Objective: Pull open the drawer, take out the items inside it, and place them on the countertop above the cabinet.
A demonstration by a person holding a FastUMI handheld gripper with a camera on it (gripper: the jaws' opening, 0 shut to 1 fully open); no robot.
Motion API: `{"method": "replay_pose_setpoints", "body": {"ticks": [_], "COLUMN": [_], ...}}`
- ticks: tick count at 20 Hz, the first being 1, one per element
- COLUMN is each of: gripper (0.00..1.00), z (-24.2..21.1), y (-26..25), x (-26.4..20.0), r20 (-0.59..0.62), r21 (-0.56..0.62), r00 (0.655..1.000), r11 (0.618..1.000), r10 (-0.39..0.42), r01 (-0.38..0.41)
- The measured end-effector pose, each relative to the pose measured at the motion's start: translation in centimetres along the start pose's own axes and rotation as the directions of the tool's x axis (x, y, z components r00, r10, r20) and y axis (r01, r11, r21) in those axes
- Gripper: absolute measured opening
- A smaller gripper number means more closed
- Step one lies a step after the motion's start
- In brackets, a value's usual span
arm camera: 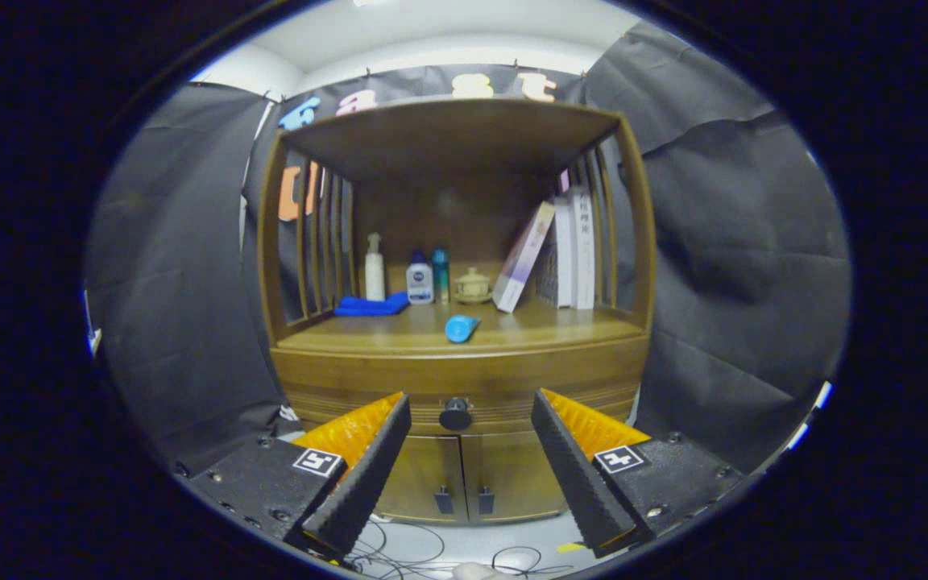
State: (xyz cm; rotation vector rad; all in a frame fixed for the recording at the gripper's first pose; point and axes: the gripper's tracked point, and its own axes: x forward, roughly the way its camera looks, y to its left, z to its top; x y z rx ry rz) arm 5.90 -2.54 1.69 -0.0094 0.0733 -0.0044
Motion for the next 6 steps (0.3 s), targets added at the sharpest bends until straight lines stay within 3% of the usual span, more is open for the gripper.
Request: {"method": "replay_pose_setpoints", "body": {"ticks": [6], "gripper": [0.99], "z": [2.5], "y": [0.5], "x": [-7.2], "r20": [0.085], "r21": [-0.044], "r00": [0.996], "r11": [0.999], "r10": [0.004], "r01": [-0.001]}}
